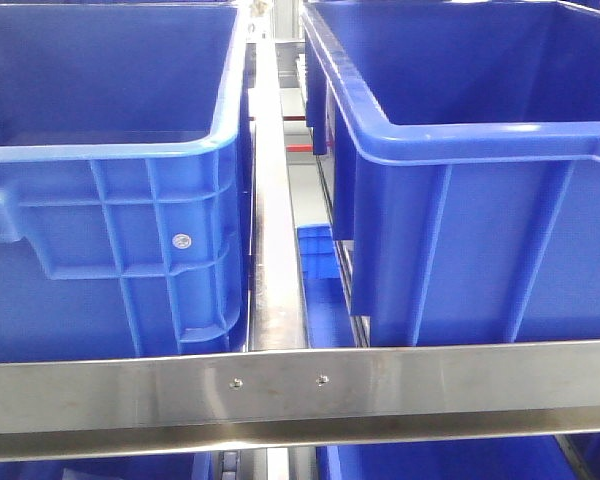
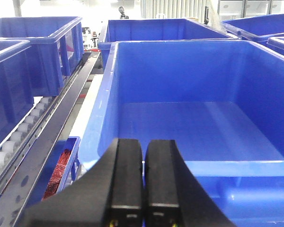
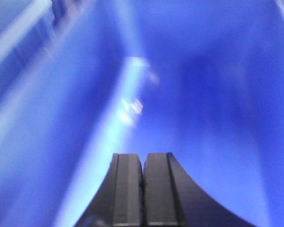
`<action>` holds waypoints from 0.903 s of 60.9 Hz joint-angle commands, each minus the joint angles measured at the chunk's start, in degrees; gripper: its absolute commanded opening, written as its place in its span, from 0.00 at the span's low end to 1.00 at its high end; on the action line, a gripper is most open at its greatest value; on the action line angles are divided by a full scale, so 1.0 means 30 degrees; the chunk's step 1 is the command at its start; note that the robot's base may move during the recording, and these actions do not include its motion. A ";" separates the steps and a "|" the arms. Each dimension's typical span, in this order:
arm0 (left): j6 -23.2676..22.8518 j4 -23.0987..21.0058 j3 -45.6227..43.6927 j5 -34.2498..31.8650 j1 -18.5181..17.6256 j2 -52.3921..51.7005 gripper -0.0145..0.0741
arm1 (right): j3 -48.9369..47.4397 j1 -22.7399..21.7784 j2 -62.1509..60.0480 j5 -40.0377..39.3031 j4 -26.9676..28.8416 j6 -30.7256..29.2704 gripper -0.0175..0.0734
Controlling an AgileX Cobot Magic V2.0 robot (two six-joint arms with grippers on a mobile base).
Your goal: Pick red cube and place on left shelf
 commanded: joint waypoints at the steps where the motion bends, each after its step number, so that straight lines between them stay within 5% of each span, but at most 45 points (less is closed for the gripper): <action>1: 0.0005 0.0000 0.0469 -0.1581 -0.0027 -0.0287 0.28 | 0.0839 -0.0579 -0.1567 -0.2001 -0.0142 -0.0040 0.25; 24: 0.0005 0.0000 0.0469 -0.1581 -0.0027 -0.0287 0.28 | 0.6872 -0.2353 -0.7820 -0.2698 0.0119 -0.0040 0.25; 55: 0.0005 0.0000 0.0469 -0.1581 -0.0027 -0.0287 0.28 | 1.1027 -0.2516 -1.4438 -0.2183 0.0506 -0.0032 0.25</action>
